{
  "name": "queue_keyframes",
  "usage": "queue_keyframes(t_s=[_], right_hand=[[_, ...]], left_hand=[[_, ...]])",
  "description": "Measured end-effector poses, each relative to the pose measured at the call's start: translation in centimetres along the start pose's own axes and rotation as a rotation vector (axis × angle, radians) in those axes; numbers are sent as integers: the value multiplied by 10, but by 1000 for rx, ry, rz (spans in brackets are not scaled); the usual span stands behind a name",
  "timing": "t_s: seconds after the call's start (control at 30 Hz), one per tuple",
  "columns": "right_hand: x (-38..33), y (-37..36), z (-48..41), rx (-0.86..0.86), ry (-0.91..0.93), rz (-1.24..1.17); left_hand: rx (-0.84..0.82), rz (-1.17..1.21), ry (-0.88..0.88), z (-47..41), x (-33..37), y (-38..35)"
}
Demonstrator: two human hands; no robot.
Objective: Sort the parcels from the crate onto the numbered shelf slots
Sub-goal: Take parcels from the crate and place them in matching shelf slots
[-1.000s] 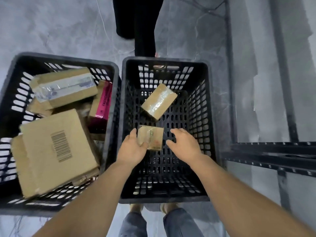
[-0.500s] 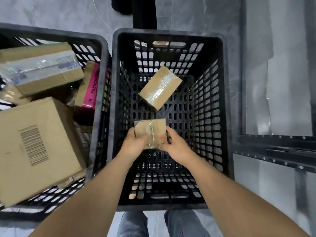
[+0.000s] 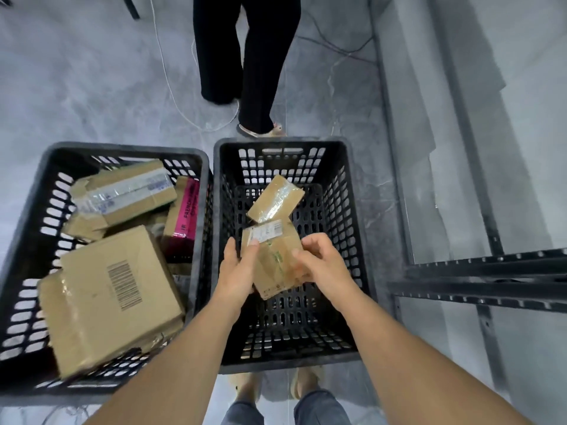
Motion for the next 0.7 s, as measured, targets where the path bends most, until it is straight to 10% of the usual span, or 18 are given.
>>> queue_keyframes(t_s=[0.47, 0.7], right_hand=[[-108, 18, 67, 77, 502, 293], [-152, 29, 86, 106, 227, -140]], left_hand=[[-129, -87, 12, 58, 80, 35], [-234, 148, -136, 85, 109, 51]])
Point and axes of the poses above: each hand's wrist, its own z-axis away from the middle knuckle, its own y-axis out of the back of the hand, x = y × z, the point moved 2 cm from there along -z, towards the middle knuckle, and after that the axes turned 12 degrees about x, right-handed, at the moved point
